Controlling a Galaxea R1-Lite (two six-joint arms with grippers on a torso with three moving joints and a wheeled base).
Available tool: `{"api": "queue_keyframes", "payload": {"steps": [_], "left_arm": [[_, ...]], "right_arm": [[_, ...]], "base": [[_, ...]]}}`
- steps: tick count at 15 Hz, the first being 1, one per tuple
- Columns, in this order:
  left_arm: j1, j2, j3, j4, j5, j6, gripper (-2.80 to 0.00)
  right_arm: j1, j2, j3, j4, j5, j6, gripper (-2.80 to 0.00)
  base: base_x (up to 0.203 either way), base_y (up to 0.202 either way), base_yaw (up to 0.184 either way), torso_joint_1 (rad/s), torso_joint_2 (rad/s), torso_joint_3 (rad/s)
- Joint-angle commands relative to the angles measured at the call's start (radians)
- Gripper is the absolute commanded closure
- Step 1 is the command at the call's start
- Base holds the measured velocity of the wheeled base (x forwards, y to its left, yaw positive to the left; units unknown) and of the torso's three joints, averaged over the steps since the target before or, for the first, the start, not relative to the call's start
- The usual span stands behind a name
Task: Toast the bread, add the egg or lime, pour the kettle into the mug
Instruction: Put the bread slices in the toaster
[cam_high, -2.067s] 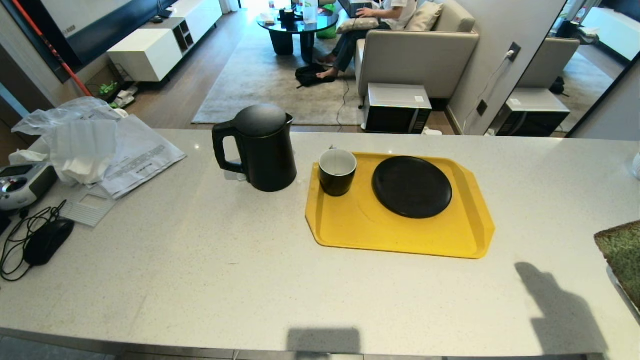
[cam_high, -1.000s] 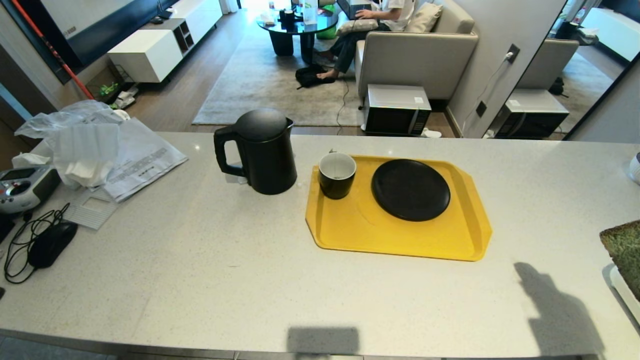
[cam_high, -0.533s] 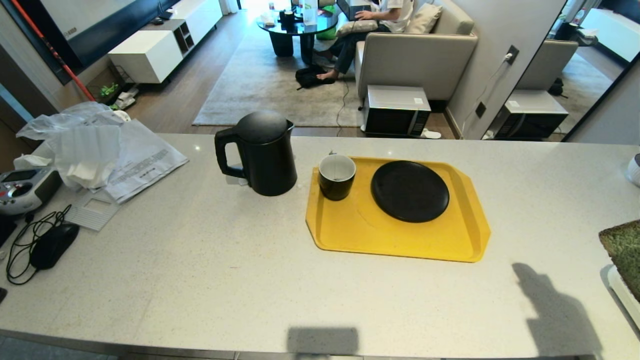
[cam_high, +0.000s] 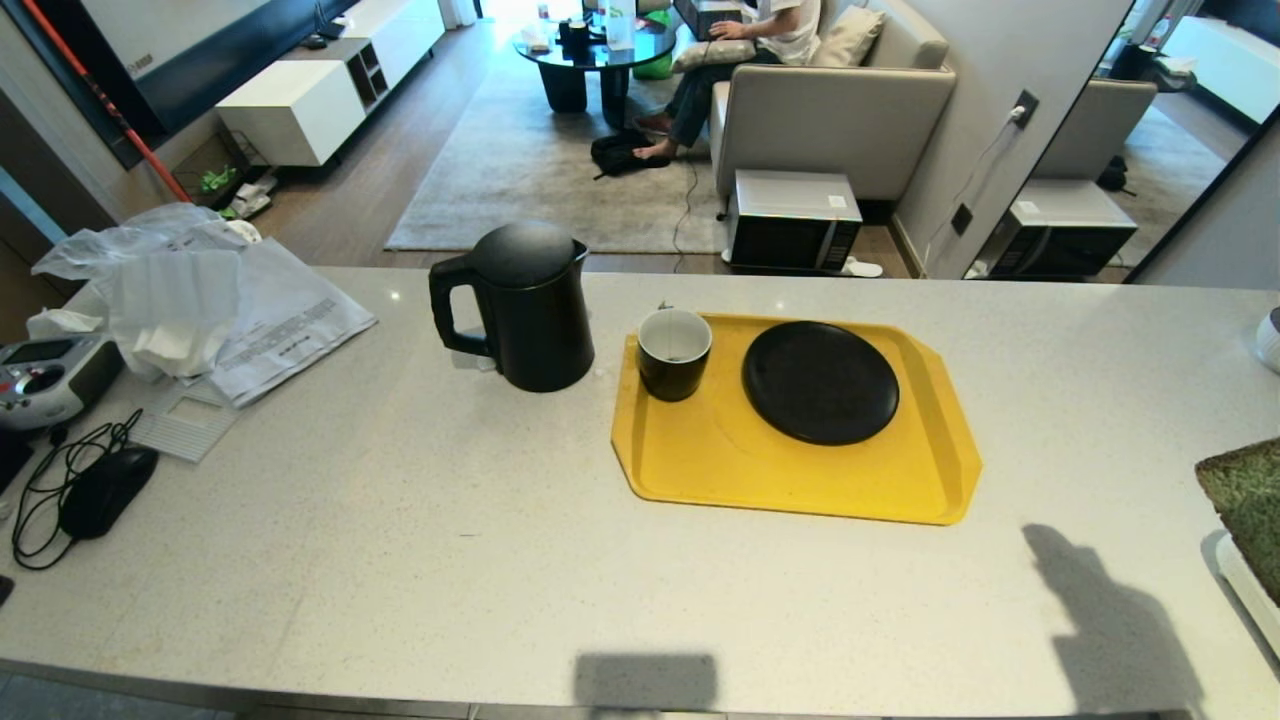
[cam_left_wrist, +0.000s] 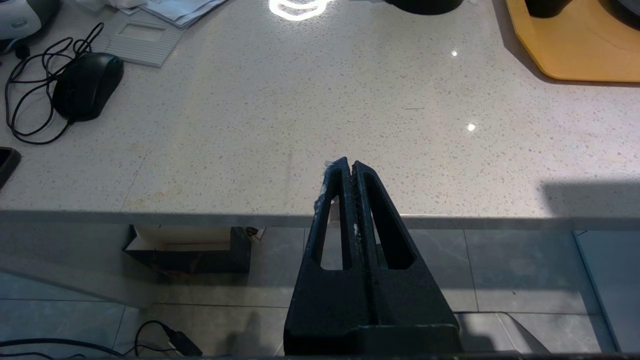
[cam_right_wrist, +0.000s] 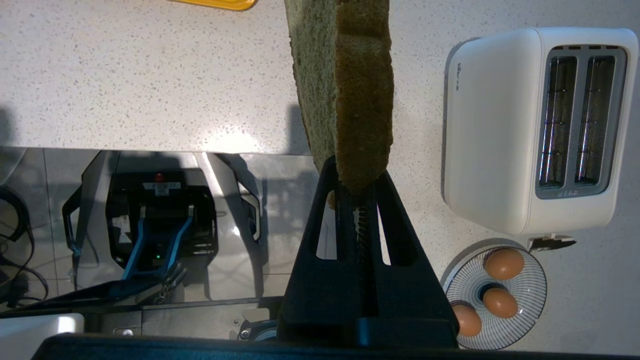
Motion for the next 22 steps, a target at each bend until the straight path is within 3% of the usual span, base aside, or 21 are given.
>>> {"api": "queue_keyframes", "payload": {"steps": [1, 6, 22], "left_arm": [[0.0, 0.001, 0.0, 0.0, 0.0, 0.0, 0.0], [0.0, 0.001, 0.0, 0.0, 0.0, 0.0, 0.0], [0.0, 0.001, 0.0, 0.0, 0.0, 0.0, 0.0]], "right_arm": [[0.002, 0.003, -0.001, 0.005, 0.001, -0.001, 0.0], [0.002, 0.008, -0.005, 0.004, 0.001, -0.001, 0.0], [0.003, 0.009, -0.014, 0.004, 0.001, 0.0, 0.0]], "base": [[0.0, 0.0, 0.0, 0.0, 0.0, 0.0], [0.0, 0.002, -0.019, 0.001, 0.0, 0.0], [0.001, 0.009, -0.175, 0.005, 0.0, 0.003]]}}
